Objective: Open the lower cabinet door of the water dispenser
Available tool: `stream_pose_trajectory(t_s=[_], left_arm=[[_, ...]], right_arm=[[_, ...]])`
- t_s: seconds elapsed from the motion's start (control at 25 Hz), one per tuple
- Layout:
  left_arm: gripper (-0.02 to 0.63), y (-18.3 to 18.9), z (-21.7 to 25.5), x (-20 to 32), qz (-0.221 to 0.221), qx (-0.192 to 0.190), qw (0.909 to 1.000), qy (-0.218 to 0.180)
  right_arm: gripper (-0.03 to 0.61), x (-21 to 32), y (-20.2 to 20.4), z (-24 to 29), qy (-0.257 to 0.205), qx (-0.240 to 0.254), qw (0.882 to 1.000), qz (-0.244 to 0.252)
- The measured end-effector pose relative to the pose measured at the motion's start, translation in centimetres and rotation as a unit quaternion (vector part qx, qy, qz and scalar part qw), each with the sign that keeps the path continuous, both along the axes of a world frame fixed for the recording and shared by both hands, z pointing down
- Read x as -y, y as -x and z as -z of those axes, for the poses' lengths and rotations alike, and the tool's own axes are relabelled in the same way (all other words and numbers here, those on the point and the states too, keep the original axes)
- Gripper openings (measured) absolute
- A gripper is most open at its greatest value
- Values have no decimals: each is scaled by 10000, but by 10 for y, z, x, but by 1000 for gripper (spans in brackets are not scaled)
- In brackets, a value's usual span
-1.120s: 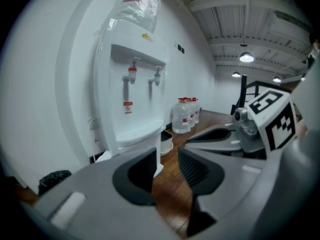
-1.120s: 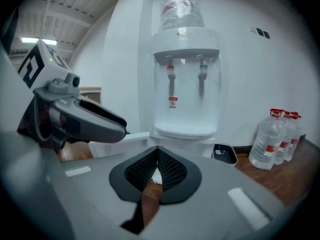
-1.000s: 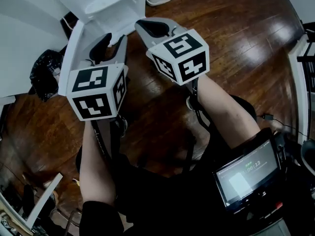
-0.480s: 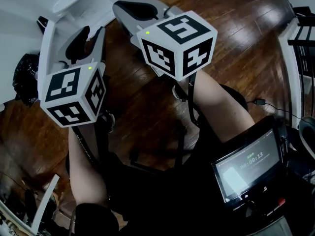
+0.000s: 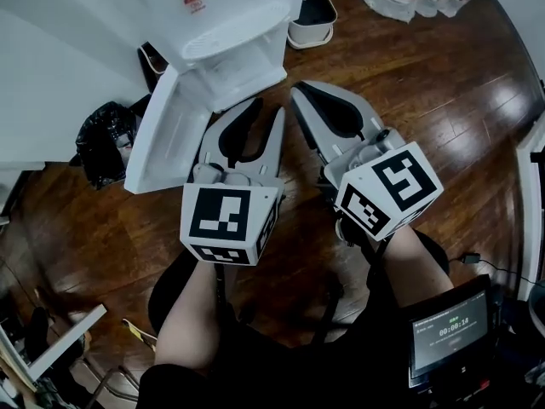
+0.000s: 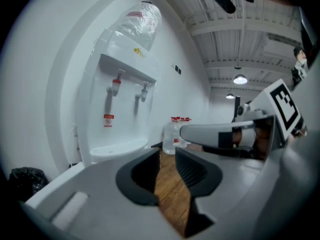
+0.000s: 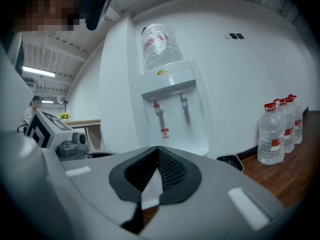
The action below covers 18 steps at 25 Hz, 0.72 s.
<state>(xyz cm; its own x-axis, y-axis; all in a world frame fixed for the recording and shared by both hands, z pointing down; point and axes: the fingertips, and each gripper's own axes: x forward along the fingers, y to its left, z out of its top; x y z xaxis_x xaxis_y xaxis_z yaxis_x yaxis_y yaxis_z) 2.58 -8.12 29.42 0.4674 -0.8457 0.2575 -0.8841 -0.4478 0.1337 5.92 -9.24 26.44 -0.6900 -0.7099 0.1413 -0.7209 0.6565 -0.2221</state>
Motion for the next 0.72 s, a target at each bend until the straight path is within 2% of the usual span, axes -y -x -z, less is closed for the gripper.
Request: stream_pose_trajectory(t_s=[0.16,0.36,0.56,0.72], left_arm=[[107,1,10,-1,79,62,9994,-336],[103,0,12,-3,54,79,9992,-387],[103,3,13,-2,99,85,9987,-483],[103,4,14,-4,57,85,9993,-347]], right_arm=[[3,0,-3,3,-155,-23,9999,-47],[3,0,-6,9,-443,-165,9988,-98],[3,0,-4,7,-446,-188,9988,-83],[3,0,-3,8,-447,-221,9987,-85]])
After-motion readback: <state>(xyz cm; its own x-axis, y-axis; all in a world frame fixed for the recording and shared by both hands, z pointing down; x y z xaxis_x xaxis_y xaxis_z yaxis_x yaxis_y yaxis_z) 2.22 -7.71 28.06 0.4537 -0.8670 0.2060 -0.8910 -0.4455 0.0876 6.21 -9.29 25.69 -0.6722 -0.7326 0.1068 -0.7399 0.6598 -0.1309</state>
